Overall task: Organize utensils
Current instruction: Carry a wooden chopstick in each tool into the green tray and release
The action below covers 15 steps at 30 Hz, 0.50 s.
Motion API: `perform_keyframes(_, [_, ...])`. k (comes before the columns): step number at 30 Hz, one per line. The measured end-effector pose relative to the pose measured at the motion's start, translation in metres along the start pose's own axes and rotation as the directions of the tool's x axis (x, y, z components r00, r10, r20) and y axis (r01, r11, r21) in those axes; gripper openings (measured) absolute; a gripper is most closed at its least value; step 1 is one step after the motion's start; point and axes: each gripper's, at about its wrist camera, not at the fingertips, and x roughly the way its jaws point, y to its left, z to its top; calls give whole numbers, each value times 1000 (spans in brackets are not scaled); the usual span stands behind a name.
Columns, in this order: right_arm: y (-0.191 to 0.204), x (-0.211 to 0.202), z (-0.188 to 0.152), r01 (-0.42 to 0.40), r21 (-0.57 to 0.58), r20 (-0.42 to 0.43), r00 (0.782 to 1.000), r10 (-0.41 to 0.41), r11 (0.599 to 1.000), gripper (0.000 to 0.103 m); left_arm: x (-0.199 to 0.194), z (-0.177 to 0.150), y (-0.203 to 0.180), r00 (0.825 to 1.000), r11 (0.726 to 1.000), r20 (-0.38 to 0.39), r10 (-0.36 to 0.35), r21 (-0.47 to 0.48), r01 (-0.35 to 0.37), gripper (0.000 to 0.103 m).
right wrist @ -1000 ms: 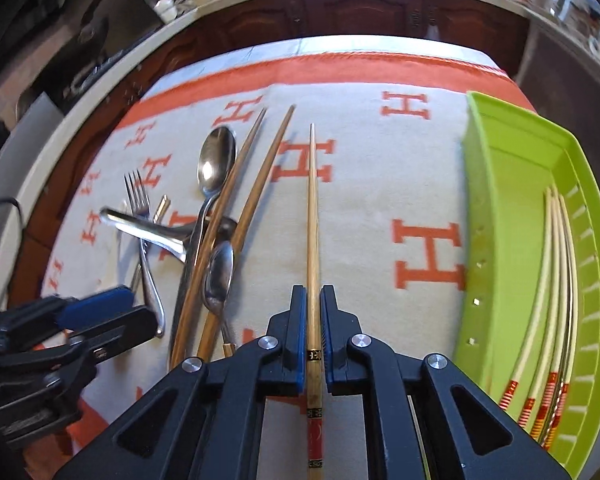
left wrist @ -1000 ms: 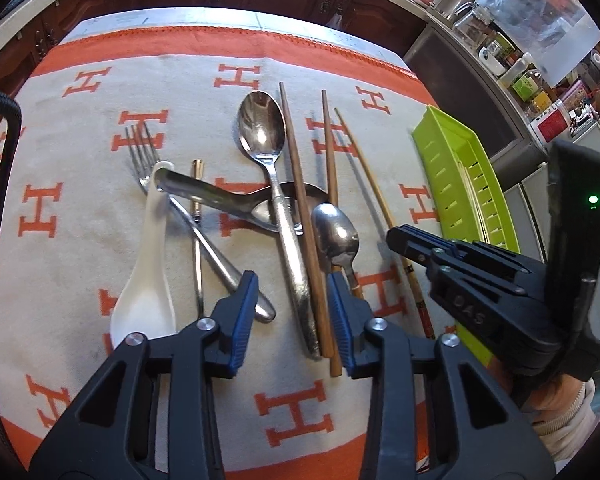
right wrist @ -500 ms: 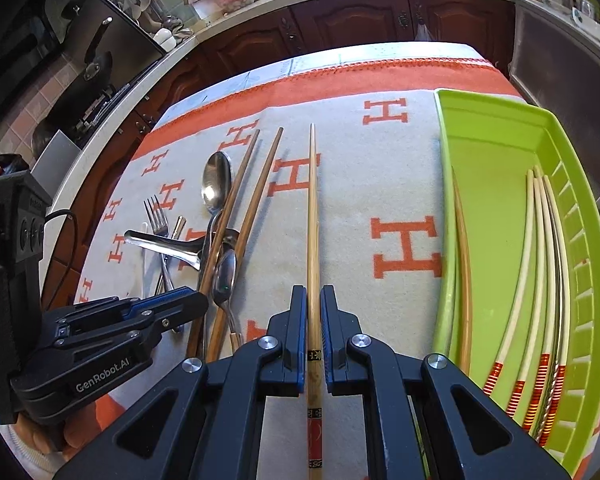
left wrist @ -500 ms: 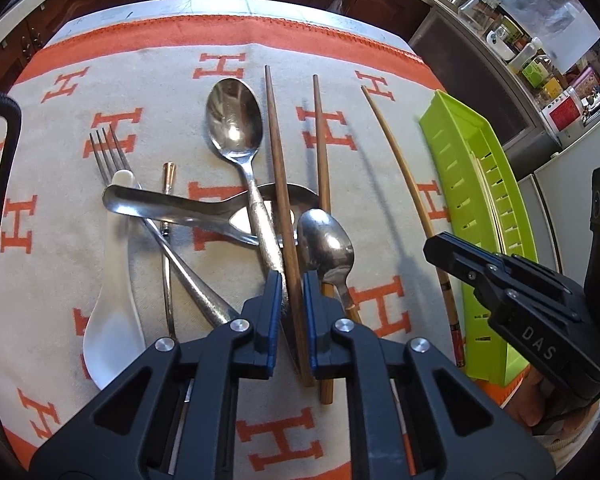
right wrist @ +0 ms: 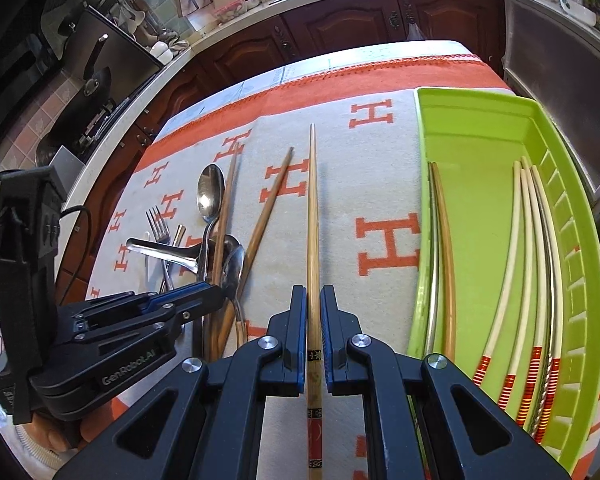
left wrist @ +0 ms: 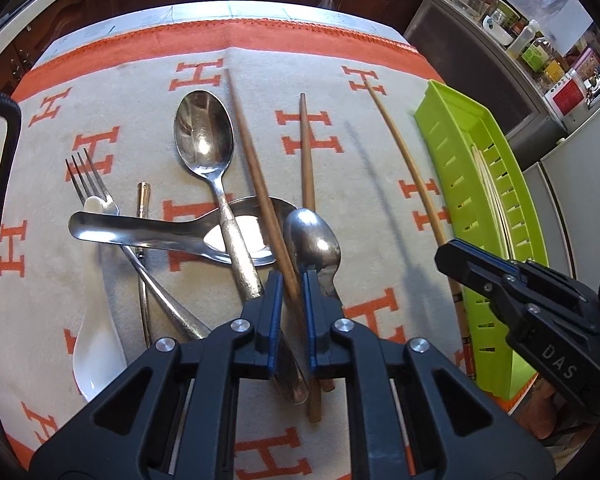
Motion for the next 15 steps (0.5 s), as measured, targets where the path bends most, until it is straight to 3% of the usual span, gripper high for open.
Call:
perform_keyframes(5, [-2, -5, -1, -7, 6, 5, 1000, 7, 1000, 6, 7, 2, 1, 998, 999, -47, 29, -12, -30, 8])
perform_keyframes(15, [-5, -13, -3, -19, 23, 19, 1000, 19, 1000, 6, 8, 1, -1, 998, 999, -27, 49, 7, -49, 7])
